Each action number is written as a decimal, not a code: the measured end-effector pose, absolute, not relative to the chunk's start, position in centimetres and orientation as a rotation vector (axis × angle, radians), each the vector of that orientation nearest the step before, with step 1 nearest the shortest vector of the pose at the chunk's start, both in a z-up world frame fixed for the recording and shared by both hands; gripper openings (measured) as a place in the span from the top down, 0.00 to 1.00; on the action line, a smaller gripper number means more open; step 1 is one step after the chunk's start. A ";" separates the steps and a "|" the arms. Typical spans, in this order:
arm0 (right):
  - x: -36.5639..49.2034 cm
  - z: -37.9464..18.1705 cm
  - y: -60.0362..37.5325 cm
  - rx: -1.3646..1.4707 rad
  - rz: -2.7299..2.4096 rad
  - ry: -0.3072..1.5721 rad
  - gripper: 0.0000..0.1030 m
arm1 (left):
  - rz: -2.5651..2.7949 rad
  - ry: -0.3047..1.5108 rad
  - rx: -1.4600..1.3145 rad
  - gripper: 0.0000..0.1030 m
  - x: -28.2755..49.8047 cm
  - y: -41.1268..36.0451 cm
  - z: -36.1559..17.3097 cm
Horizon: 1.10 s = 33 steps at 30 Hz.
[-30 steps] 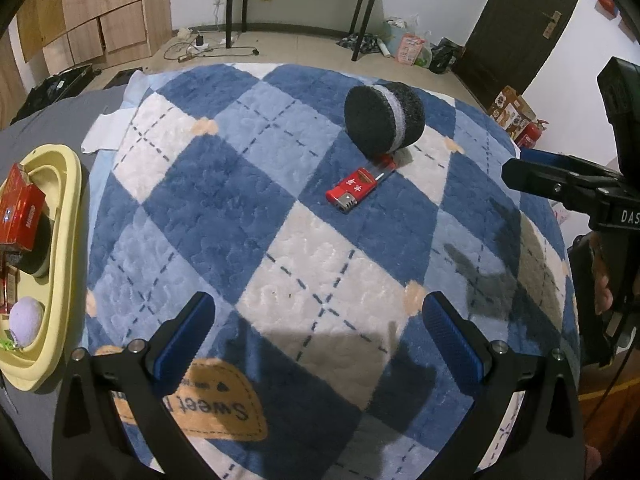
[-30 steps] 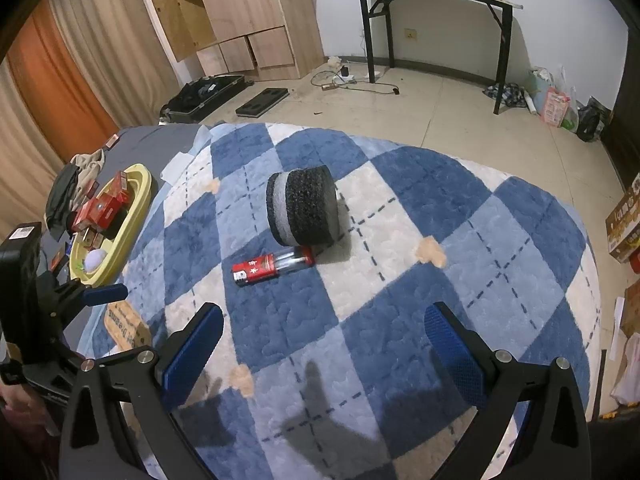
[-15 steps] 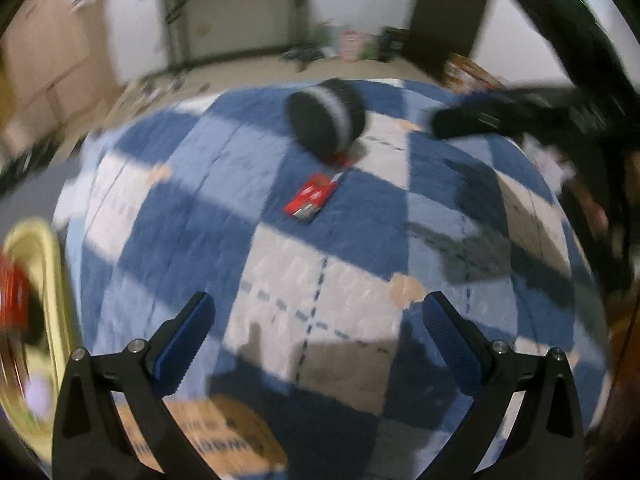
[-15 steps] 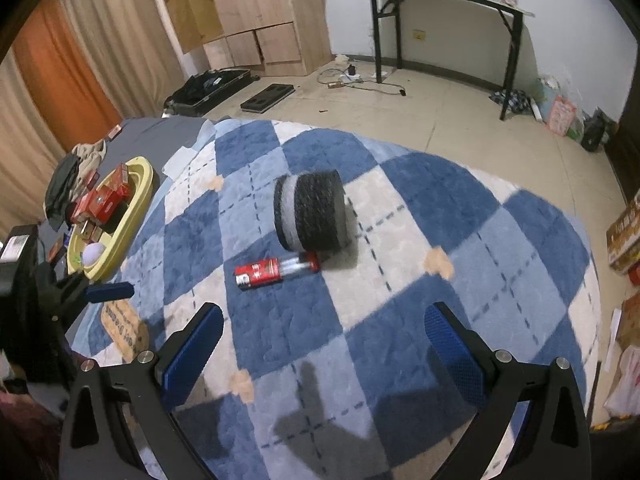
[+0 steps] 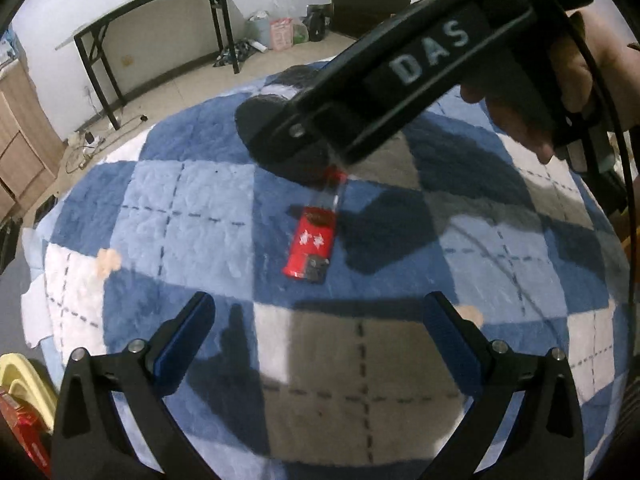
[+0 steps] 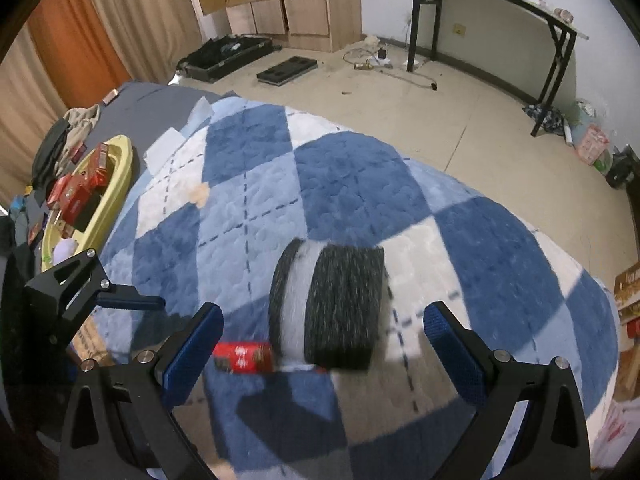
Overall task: Organize rigid objects
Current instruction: 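Grasp the small red box with the left tool while the right tool grasps the black foam cylinder, then carry both objects to the yellow tray and release them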
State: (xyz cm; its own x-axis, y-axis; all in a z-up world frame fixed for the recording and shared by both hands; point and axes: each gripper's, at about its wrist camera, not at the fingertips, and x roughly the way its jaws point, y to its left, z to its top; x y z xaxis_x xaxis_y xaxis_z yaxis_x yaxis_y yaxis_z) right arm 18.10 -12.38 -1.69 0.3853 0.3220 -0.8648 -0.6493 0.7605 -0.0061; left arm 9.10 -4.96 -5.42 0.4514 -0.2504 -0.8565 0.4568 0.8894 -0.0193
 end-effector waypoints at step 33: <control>14.4 0.8 -20.2 -0.288 0.598 0.923 0.46 | -0.289 0.851 0.092 0.77 4.6 1.8 2.1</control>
